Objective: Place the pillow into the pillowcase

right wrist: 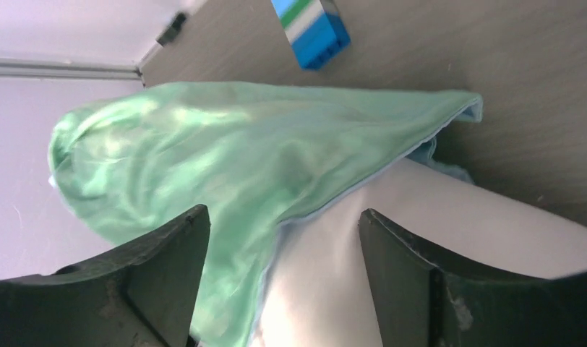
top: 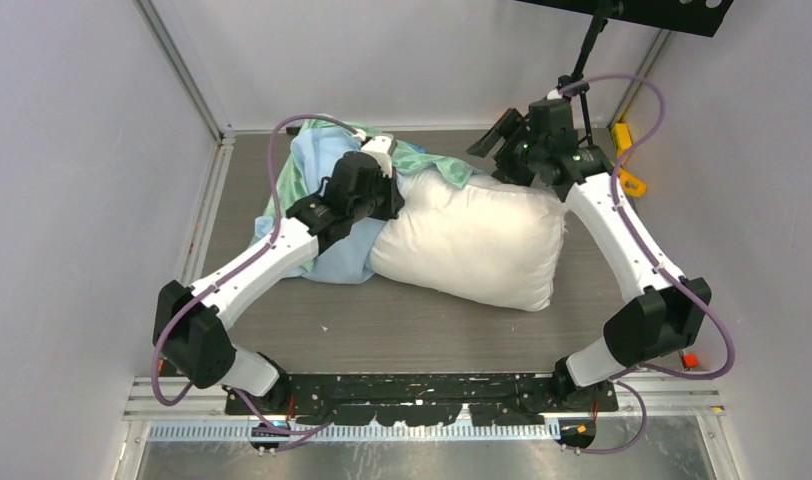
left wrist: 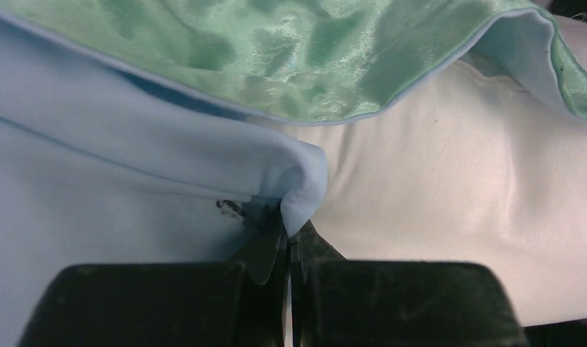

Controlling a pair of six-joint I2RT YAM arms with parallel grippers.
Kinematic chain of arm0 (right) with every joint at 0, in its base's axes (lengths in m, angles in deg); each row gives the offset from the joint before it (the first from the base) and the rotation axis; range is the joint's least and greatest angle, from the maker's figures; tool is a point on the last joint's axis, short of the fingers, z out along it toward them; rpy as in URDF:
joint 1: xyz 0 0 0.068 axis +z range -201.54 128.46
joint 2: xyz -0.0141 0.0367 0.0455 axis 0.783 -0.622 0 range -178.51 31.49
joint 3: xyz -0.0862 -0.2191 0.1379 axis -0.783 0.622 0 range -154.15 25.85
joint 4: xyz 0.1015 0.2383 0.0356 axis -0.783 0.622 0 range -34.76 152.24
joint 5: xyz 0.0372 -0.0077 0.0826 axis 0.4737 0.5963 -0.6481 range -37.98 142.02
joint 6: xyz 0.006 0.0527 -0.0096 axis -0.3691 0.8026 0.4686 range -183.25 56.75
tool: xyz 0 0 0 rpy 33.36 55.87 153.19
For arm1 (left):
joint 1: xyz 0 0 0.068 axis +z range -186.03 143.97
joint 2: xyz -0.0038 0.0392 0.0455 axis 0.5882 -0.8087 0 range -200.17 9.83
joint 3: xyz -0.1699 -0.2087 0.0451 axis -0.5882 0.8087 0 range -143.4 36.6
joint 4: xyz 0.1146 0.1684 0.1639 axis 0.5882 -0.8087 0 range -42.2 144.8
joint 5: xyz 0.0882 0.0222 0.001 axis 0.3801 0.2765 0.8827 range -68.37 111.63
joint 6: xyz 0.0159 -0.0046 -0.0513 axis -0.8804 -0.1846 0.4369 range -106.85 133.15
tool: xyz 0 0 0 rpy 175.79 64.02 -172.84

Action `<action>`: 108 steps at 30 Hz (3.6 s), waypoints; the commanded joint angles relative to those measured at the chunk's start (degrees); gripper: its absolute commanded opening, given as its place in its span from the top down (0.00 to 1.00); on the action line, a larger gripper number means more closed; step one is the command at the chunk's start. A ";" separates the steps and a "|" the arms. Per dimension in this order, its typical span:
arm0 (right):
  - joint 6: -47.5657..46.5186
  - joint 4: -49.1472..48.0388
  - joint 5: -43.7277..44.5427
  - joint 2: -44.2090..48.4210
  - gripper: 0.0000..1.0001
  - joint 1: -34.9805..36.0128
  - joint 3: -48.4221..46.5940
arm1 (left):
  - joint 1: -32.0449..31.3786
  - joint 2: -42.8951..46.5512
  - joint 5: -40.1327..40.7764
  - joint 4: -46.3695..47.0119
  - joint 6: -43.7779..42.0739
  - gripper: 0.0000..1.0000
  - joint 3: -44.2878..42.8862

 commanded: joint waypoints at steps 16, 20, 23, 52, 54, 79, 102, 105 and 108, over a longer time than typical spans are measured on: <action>-24.99 14.05 29.42 16.00 0.10 3.62 4.76 | 4.88 -5.77 -6.87 -2.80 4.66 1.00 -10.96; -24.73 6.96 27.28 11.38 0.07 3.66 13.00 | 4.83 -6.09 -9.35 -3.87 5.60 1.00 -13.50; -23.68 4.08 21.74 7.11 0.15 4.15 13.57 | 4.25 -5.27 -13.42 -4.83 7.36 1.00 -16.81; -7.68 3.86 25.28 14.96 0.56 17.81 19.06 | -8.94 9.53 8.60 -27.84 7.94 0.43 -11.81; -8.72 5.43 26.43 16.03 0.47 17.81 18.41 | -12.37 12.50 14.15 -28.02 9.25 0.47 -7.49; -9.78 11.99 31.92 28.25 0.43 18.21 25.13 | -19.20 6.43 35.68 -16.63 1.01 0.55 2.57; -12.22 15.20 36.22 32.27 0.22 18.17 28.23 | -15.15 7.30 39.08 -19.86 -3.09 0.88 1.89; -14.12 14.93 35.19 33.38 0.15 18.13 29.89 | -15.15 7.75 36.07 -20.50 -3.78 0.99 0.69; -15.21 12.36 30.66 32.51 0.12 18.17 32.41 | -15.36 8.38 27.09 -20.34 -3.79 1.00 -1.31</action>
